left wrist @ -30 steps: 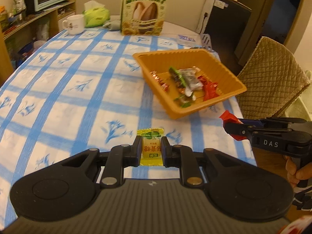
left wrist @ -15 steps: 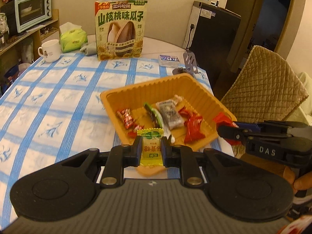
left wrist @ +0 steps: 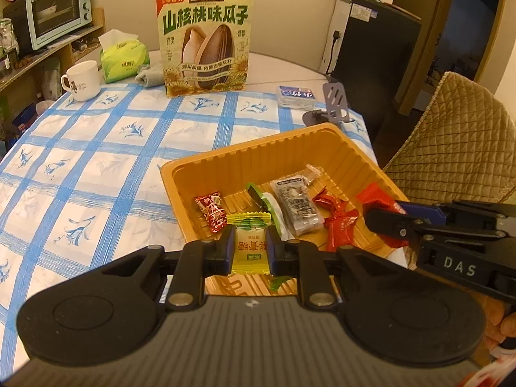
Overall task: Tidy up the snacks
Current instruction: 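Carry both snacks over the orange tray, then open both tools to drop the snacks into the tray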
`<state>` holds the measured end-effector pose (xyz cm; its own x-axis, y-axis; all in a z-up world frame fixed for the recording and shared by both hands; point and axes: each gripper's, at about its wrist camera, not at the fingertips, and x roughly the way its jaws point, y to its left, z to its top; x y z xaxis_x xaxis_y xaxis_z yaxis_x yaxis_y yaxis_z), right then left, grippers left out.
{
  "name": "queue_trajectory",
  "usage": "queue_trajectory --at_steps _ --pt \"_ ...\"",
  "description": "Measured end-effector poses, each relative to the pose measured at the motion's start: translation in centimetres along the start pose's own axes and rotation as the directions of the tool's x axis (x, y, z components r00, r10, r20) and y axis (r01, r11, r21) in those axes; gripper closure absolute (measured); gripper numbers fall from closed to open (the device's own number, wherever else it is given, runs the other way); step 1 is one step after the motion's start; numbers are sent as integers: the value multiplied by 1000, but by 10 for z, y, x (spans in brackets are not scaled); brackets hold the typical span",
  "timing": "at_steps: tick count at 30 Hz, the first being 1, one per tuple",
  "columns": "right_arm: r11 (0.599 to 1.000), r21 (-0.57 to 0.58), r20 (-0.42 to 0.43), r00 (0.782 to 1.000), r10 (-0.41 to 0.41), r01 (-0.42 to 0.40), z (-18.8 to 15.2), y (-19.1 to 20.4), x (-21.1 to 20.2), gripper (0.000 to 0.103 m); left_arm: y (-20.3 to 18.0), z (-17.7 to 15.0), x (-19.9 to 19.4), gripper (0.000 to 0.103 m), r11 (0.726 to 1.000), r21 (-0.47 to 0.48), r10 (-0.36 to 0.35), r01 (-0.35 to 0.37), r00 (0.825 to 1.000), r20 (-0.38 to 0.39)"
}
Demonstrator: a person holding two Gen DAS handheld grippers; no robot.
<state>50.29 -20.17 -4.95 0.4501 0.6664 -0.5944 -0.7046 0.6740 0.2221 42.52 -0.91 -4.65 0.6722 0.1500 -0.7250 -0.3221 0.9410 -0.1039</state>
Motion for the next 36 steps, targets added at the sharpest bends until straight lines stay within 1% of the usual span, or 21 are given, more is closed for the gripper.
queue_trajectory --at_steps 8,19,26,33,36 --pt "1000 6 -16 1000 2 -1 2 -5 15 75 3 -1 24 85 1000 -5 23 -23 999 -41" --pt "1000 21 -31 1000 0 1 1 -14 26 75 1 -4 47 85 1000 -1 25 -25 995 -102" --pt "1000 26 -24 1000 1 0 4 -19 26 75 4 -3 45 84 1000 -6 17 -18 995 -103" --pt "999 26 -20 1000 23 -23 9 -15 31 75 9 1 31 78 1000 -12 -2 1 997 -77" --pt "999 24 -26 999 42 -42 11 -10 37 75 13 4 25 78 1000 -22 3 -4 998 -65"
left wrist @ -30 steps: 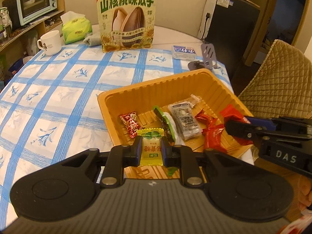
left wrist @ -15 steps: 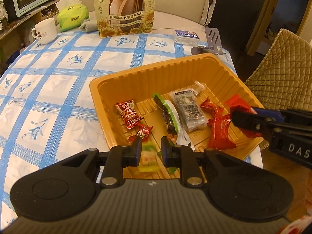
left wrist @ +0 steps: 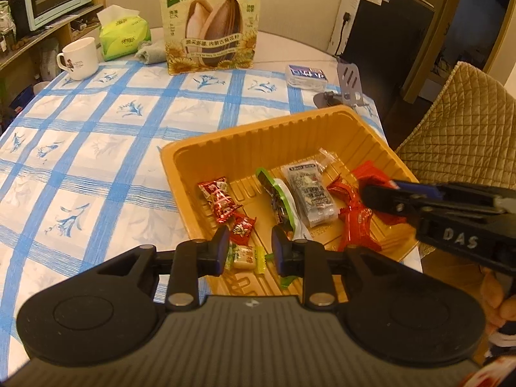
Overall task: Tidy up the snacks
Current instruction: 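Open both tools to drop the snacks into the tray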
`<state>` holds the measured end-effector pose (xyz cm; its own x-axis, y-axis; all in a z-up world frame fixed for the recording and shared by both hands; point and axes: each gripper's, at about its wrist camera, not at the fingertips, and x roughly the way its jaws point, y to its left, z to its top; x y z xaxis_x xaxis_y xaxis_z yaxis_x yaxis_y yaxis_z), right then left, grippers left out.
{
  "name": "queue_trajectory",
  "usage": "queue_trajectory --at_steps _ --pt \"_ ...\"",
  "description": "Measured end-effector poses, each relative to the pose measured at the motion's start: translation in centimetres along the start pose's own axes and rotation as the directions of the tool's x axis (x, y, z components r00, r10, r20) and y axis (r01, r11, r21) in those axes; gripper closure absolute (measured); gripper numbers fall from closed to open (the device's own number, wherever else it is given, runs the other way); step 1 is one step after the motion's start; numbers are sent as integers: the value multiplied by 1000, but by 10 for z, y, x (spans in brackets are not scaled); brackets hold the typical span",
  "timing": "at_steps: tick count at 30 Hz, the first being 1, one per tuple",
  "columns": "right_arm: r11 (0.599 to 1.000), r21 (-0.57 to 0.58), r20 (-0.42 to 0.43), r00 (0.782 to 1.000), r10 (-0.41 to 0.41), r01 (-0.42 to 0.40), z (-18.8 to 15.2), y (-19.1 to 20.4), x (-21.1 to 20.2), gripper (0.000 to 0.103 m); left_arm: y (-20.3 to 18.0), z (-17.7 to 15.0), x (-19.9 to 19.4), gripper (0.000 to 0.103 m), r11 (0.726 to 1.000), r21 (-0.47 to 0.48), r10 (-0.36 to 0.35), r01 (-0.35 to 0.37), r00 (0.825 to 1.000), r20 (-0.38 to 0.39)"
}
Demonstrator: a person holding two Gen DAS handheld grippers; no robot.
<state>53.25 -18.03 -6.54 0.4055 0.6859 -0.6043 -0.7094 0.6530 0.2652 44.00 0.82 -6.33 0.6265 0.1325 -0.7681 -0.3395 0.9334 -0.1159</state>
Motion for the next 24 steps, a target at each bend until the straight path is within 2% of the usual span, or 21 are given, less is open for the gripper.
queue_trajectory --at_steps 12,20,21,22,24 --pt "998 -9 -43 997 56 -56 2 25 38 75 22 3 -19 76 997 -53 59 -57 998 32" --pt "999 17 -19 999 44 -43 6 33 53 74 34 0 -33 72 993 -78 92 -88 995 47" --pt "999 19 -22 999 41 -41 6 34 53 70 35 -1 -34 71 993 -80 93 -89 994 48" --pt "999 22 -20 999 39 -38 6 33 51 55 36 -2 -36 70 992 -83 95 -91 994 49" --pt "999 25 8 999 33 -34 5 33 45 40 37 -4 -39 68 992 -86 97 -93 994 50"
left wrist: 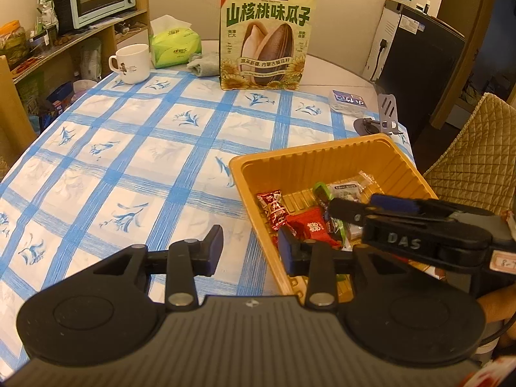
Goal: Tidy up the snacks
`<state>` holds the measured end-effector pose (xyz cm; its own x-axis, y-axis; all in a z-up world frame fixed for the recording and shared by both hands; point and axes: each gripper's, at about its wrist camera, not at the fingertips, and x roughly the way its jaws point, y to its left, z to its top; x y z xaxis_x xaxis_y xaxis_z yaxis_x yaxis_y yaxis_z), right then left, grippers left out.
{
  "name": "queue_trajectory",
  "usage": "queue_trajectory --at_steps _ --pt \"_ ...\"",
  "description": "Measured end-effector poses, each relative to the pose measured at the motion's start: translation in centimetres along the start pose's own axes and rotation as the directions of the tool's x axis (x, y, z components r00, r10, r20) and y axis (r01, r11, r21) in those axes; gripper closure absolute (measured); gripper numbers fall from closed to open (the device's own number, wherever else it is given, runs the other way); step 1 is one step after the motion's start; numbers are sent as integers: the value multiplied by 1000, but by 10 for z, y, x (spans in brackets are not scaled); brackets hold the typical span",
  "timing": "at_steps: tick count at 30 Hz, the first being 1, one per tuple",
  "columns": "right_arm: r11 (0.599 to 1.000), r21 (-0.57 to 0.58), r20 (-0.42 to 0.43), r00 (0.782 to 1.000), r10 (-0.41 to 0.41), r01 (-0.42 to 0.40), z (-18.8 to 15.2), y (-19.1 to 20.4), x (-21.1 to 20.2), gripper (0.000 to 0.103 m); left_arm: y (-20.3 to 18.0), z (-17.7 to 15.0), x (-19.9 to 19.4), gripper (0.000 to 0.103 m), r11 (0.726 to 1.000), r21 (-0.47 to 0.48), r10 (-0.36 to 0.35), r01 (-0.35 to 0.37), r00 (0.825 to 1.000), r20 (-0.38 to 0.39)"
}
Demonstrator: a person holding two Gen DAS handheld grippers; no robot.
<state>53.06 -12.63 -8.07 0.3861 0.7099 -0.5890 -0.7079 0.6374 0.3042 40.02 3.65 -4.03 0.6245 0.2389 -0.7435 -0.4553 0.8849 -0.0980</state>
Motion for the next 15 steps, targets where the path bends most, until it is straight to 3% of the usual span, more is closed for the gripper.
queue_trajectory --at_steps 7,9,11,15 --pt "999 26 -9 1000 -21 21 -6 -5 -24 36 1 -8 -18 54 1000 2 0 0 1000 17" --pt "998 44 -8 999 -34 35 -9 -7 -34 29 1 -10 -26 51 1000 3 -11 11 1000 27" --pt "997 60 3 999 -52 51 -13 -7 -47 16 0 -13 -36 47 1000 10 -22 21 999 40" --pt "993 83 20 997 -80 78 -20 -2 -75 13 -2 -18 -57 36 999 29 -44 42 997 57"
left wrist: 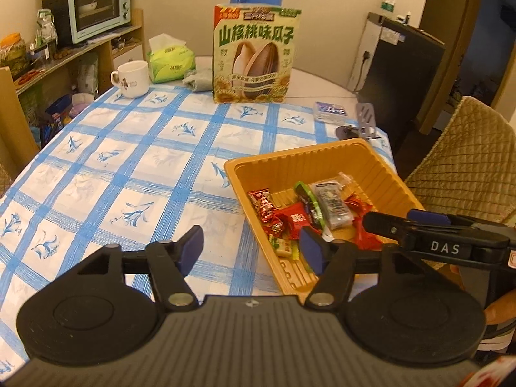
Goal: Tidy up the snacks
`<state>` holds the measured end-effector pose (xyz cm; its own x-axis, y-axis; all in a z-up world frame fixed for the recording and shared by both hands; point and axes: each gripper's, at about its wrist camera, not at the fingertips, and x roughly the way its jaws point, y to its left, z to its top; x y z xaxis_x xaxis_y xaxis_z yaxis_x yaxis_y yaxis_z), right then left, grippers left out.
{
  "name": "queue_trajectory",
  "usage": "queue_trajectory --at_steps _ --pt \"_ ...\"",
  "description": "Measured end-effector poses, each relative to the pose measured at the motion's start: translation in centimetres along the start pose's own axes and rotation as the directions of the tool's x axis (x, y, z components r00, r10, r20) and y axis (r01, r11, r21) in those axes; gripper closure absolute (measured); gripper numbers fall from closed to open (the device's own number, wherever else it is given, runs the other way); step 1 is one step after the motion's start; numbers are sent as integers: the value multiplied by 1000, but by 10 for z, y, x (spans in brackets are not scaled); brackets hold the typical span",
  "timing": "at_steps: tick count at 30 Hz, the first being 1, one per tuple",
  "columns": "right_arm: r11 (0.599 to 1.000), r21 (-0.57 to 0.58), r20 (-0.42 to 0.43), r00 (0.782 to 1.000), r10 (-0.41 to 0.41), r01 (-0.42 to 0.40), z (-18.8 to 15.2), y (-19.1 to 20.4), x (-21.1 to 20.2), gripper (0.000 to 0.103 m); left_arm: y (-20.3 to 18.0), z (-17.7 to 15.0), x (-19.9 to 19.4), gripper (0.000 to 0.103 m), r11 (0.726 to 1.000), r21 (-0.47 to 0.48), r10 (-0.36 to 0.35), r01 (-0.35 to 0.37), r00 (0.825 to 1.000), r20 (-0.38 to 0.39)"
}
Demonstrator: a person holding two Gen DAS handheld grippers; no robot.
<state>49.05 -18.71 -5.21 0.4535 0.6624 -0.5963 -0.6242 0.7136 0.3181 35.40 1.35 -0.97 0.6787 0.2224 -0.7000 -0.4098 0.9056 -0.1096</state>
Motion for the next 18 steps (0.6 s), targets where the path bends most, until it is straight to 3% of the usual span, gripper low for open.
queue_trajectory --at_steps 8,18 --pt "999 38 44 999 -31 30 -22 29 -59 8 7 -20 -53 33 997 48 -61 60 998 19" --pt "996 64 33 998 -58 56 -68 87 -115 7 35 -58 -114 32 992 94 -87 87 996 1"
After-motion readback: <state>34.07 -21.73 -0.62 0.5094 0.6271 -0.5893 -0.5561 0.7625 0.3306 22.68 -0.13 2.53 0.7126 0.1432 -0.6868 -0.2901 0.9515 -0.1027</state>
